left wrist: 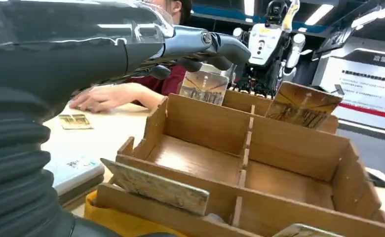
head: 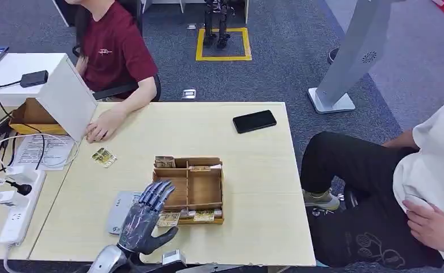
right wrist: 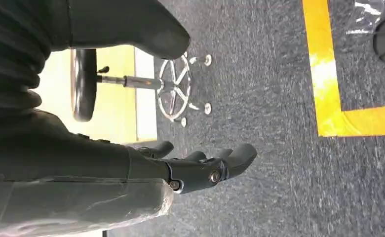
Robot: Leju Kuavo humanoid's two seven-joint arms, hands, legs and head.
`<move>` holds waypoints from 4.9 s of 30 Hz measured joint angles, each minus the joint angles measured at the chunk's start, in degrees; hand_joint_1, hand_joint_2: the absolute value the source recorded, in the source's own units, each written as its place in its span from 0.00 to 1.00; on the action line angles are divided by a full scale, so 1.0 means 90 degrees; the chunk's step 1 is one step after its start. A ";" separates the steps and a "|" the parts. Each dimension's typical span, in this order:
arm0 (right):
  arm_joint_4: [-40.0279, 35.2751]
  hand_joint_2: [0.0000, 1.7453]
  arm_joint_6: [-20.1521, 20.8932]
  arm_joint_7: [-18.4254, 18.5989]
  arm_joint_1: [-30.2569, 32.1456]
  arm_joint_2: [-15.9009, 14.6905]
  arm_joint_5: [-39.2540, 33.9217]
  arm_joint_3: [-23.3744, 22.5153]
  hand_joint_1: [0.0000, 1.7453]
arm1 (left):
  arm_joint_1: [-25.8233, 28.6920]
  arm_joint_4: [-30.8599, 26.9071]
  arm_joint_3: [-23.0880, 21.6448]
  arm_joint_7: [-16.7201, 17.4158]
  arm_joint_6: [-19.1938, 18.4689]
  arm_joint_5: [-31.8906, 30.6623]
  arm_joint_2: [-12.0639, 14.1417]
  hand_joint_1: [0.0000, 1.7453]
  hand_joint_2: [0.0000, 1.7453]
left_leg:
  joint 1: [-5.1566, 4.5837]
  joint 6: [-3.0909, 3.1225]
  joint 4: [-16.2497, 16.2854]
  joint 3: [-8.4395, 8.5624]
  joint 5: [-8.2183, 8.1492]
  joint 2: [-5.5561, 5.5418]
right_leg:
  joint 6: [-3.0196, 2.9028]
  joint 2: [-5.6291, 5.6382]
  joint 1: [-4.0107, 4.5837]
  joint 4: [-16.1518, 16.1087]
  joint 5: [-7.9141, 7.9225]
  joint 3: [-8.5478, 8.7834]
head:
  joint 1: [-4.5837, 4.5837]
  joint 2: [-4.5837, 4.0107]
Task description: Pass the card to the sensor for recognition and then transmit it.
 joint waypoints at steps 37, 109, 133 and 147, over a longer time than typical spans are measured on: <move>0.0073 1.00 -0.0158 -0.0165 -0.0130 0.0000 0.0121 -0.0337 0.00 | -0.0140 0.0126 0.0000 -0.0248 -0.0391 0.0580 -0.0184 0.93 1.00 | 0.0000 0.0000 0.0000 0.0002 0.0000 0.0000 | 0.0000 0.0000 0.0000 0.0000 0.0000 -0.0001 | 0.0000 0.0000; 0.0160 1.00 -0.0095 -0.0318 -0.0400 0.0012 0.0811 -0.1090 0.00 | -0.0131 0.0294 0.0005 0.0255 0.0044 -0.0333 -0.0148 0.00 1.00 | 0.0000 0.0000 0.0000 0.0000 0.0000 0.0000 | 0.0000 0.0000 0.0000 0.0000 0.0000 -0.0002 | 0.0000 0.0000; 0.0401 1.00 -0.0496 -0.0503 -0.0441 0.0029 0.1244 -0.1350 0.00 | 0.0048 0.0274 0.0151 0.0697 0.0308 -0.0585 0.0022 0.96 1.00 | 0.0000 0.0000 0.0000 0.0001 0.0000 0.0000 | 0.0000 0.0000 0.0000 0.0000 0.0000 -0.0001 | 0.0000 0.0000; 0.0444 1.00 -0.0464 -0.0585 -0.0475 0.0029 0.1384 -0.1540 0.00 | 0.0090 0.0274 0.0165 0.0695 0.0294 -0.0559 0.0032 0.93 1.00 | 0.0000 0.0000 0.0000 0.0001 0.0000 -0.0001 | 0.0000 0.0000 0.0000 0.0000 0.0000 -0.0001 | 0.0000 0.0000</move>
